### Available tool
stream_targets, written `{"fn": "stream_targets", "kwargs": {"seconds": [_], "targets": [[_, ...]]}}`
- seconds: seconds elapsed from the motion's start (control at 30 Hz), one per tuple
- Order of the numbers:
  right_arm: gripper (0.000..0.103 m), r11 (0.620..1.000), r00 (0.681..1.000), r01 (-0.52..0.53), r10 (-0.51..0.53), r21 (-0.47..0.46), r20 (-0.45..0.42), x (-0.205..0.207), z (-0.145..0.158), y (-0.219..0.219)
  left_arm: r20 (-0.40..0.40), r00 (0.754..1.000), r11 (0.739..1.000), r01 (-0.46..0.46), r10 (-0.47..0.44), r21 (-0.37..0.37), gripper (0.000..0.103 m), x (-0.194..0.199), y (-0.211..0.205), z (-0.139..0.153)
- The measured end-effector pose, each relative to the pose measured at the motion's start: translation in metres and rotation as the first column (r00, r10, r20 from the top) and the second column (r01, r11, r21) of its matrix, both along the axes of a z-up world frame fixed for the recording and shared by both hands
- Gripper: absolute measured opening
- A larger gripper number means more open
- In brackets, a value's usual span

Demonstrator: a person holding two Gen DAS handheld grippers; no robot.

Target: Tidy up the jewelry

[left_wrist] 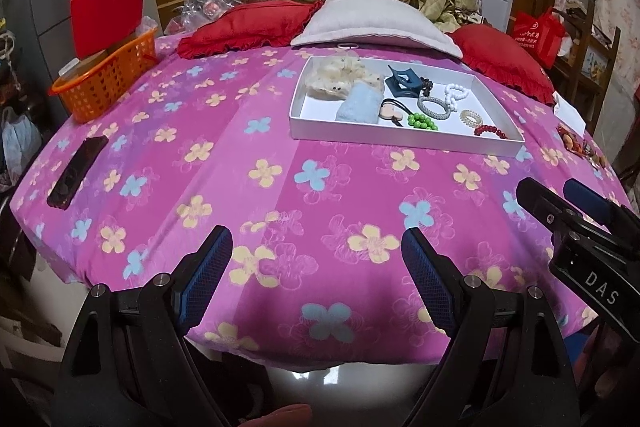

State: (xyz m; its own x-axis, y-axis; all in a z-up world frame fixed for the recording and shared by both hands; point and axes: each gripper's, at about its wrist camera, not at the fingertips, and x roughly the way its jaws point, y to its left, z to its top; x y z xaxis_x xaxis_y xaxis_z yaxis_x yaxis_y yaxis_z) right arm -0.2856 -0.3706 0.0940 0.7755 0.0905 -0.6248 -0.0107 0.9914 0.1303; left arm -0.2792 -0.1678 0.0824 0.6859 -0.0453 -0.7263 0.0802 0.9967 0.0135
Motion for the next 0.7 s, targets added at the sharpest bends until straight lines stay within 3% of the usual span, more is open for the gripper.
{"fn": "stream_targets", "kwargs": {"seconds": [0.7], "targets": [[0.073,1.000,1.000,0.000,0.000,-0.012,-0.012,-0.0004,-0.0023,0.0070,-0.007,1.000,1.000,-0.011,0.011,0.006,0.086,-0.0011,0.0041,-0.0039]]}}
